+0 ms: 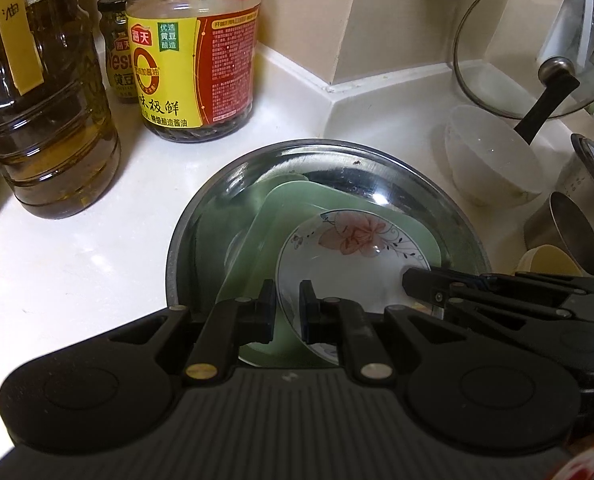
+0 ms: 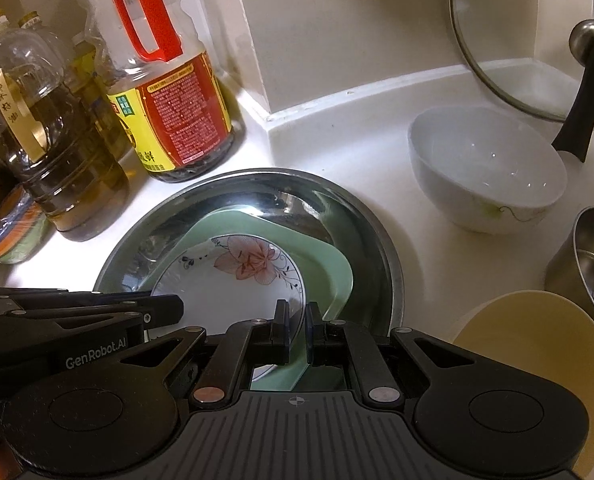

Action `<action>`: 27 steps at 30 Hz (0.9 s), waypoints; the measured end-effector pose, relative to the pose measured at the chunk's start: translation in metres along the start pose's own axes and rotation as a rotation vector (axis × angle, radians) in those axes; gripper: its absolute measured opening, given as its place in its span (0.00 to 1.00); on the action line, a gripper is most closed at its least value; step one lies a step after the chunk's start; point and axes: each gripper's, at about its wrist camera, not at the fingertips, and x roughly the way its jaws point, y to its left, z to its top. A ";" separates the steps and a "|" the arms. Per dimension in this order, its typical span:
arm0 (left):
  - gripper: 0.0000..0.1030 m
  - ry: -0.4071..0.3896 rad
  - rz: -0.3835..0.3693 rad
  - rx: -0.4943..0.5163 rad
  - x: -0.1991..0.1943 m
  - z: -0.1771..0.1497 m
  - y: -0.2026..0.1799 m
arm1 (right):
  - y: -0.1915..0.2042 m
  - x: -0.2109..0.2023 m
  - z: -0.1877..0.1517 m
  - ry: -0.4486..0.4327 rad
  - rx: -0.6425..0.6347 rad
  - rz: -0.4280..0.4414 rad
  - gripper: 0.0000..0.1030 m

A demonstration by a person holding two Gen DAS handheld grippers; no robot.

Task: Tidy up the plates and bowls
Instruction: 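Lower the pink-flower saucer onto the green plate inside the steel plate, then open the right gripper and release the saucer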

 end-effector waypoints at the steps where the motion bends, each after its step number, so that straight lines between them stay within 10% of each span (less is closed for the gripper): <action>1: 0.10 0.002 -0.001 0.000 0.001 0.000 0.000 | 0.000 0.001 0.000 0.001 0.001 -0.001 0.07; 27: 0.27 -0.019 0.019 -0.037 -0.016 0.000 0.006 | -0.001 -0.007 0.000 -0.019 0.020 0.012 0.16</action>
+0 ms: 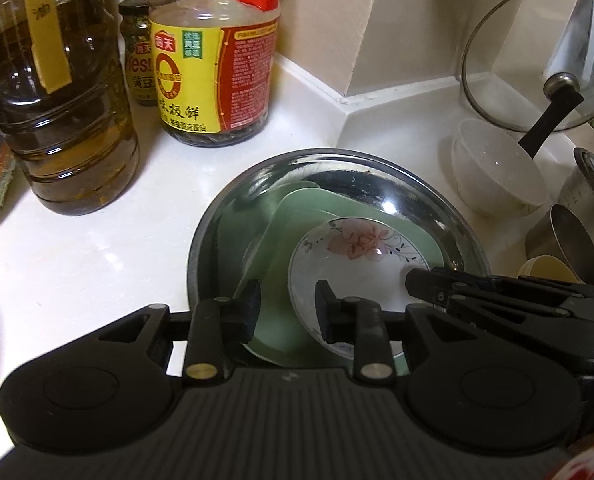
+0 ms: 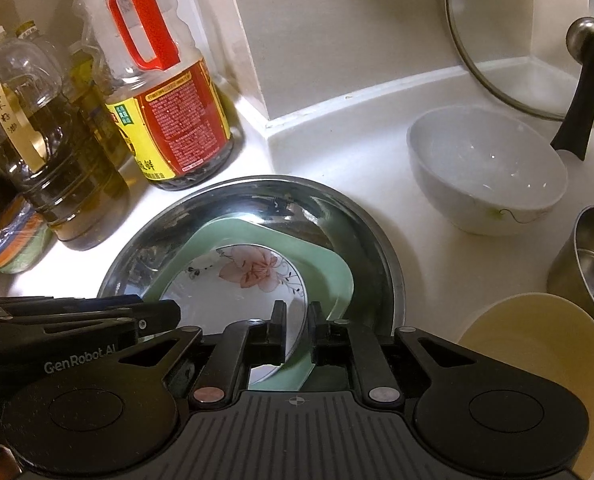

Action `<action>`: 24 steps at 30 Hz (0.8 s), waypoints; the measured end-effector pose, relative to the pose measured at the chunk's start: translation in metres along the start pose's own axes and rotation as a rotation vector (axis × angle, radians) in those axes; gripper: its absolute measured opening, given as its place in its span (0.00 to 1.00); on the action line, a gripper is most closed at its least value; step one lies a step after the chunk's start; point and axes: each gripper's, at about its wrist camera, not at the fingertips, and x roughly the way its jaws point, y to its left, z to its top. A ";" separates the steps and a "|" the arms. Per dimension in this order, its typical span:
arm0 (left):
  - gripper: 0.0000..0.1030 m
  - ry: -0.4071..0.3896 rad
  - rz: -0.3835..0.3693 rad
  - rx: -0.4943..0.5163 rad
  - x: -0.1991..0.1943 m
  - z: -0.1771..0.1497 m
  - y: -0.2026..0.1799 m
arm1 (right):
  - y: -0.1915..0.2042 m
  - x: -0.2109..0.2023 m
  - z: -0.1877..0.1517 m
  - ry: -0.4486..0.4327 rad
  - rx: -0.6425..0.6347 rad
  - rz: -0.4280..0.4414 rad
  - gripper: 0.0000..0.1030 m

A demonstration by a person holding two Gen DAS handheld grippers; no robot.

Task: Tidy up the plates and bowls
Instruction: 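Open the right gripper and release the saucer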

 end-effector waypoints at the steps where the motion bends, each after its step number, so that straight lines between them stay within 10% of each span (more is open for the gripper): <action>1: 0.28 -0.004 0.002 -0.002 -0.002 -0.001 0.001 | 0.000 -0.002 0.000 -0.003 0.001 0.005 0.21; 6: 0.34 -0.027 0.016 -0.014 -0.017 -0.003 0.004 | 0.005 -0.015 -0.001 -0.041 -0.003 0.019 0.46; 24: 0.60 -0.048 0.002 0.015 -0.074 -0.027 -0.006 | -0.007 -0.095 -0.017 -0.154 0.096 0.143 0.56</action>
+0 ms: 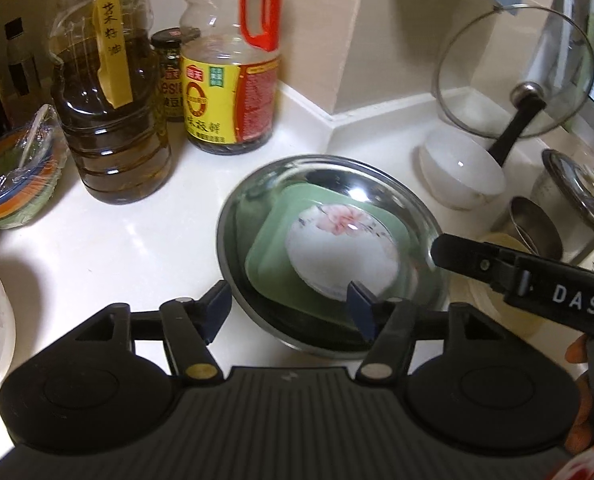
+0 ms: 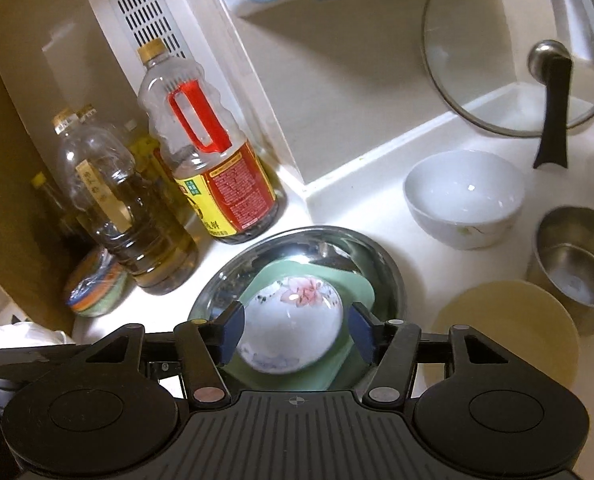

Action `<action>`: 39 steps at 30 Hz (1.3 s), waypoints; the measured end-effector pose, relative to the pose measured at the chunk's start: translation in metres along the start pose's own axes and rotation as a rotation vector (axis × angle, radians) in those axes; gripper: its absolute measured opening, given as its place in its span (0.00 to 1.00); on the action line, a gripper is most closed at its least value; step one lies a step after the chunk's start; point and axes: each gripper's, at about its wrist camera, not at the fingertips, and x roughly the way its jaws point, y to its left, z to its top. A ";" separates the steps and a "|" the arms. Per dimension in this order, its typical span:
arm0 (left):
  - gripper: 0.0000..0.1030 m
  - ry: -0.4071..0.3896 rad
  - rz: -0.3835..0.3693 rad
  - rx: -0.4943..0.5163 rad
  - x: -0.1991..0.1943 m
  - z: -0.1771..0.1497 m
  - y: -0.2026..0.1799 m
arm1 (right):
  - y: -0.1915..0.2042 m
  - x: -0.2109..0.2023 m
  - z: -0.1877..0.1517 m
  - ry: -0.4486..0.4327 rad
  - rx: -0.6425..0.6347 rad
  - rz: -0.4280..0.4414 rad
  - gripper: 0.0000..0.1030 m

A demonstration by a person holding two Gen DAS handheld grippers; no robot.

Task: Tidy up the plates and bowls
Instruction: 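Open the right gripper and release the saucer, then move the right gripper to the rim of the cream plastic bowl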

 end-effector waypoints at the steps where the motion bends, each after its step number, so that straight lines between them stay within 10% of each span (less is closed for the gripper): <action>1: 0.60 0.003 -0.008 0.006 -0.002 -0.002 -0.002 | -0.002 -0.004 -0.002 0.001 0.001 -0.007 0.57; 39: 0.68 0.059 -0.220 0.250 -0.022 -0.040 -0.092 | -0.059 -0.101 -0.052 0.052 0.165 -0.273 0.60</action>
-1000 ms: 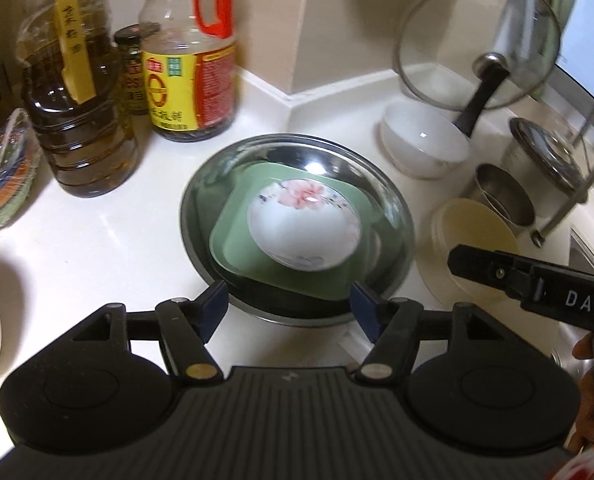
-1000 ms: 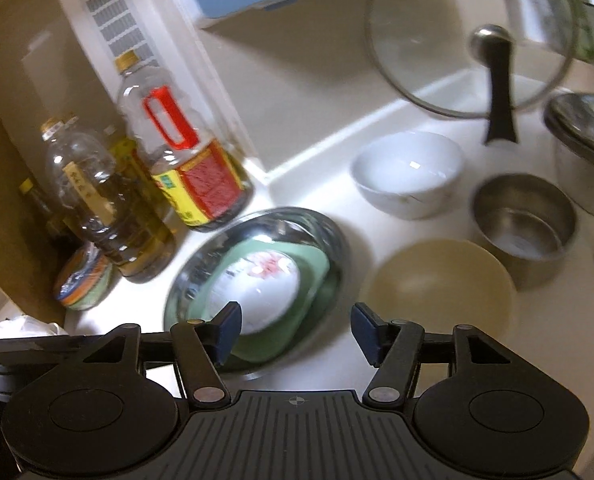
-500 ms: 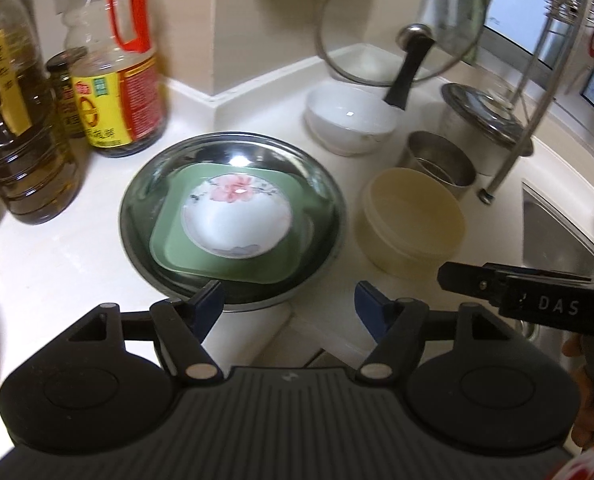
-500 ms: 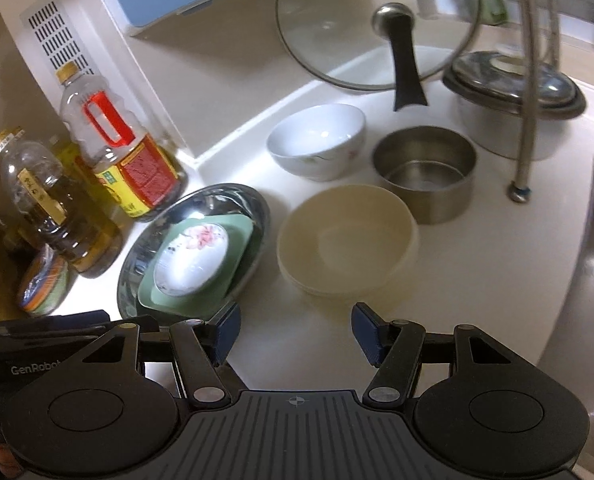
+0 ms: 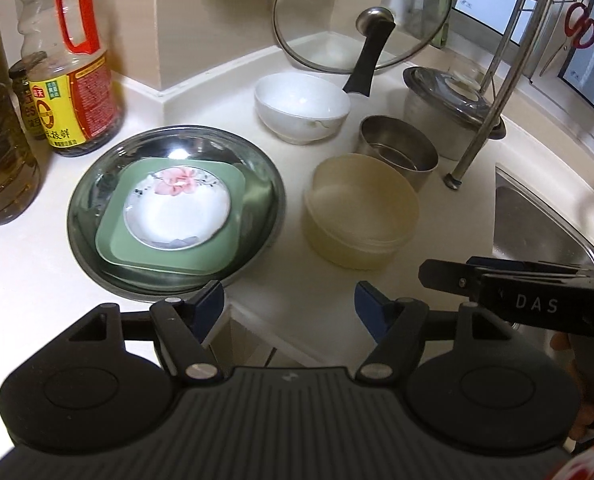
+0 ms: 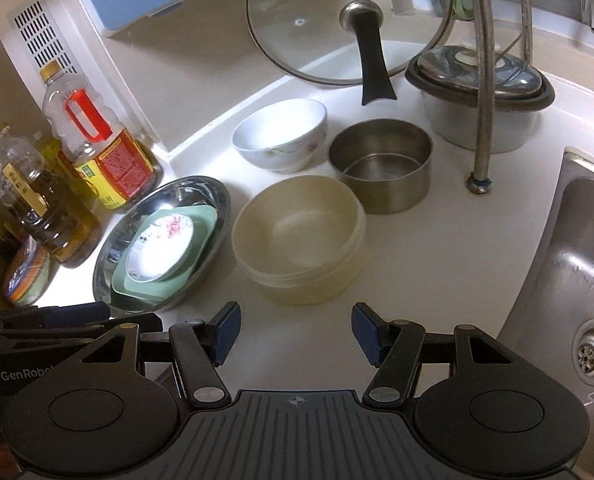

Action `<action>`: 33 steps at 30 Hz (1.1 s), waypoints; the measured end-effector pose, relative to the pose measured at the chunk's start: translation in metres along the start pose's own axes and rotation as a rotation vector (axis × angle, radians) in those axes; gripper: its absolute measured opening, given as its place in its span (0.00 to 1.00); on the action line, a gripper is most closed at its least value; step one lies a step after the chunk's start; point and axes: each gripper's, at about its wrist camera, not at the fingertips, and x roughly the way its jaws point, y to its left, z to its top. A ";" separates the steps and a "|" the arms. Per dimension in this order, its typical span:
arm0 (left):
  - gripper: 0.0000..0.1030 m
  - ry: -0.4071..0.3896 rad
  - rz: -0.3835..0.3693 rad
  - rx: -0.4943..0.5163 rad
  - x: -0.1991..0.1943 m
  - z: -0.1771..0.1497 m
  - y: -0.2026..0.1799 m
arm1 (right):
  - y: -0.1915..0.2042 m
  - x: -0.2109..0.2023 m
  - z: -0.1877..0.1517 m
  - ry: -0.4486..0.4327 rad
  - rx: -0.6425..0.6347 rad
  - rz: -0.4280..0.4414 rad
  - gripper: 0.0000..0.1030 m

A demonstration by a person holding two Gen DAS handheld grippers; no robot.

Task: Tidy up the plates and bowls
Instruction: 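Move the right gripper to the rim of the cream plastic bowl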

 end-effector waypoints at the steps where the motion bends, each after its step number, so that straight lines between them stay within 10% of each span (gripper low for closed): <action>1: 0.68 0.001 0.001 -0.003 0.001 0.000 -0.003 | -0.003 0.000 0.001 0.003 -0.002 0.002 0.60; 33: 0.67 -0.007 0.076 -0.030 0.026 0.013 -0.047 | -0.050 0.019 0.016 0.042 -0.024 -0.009 0.60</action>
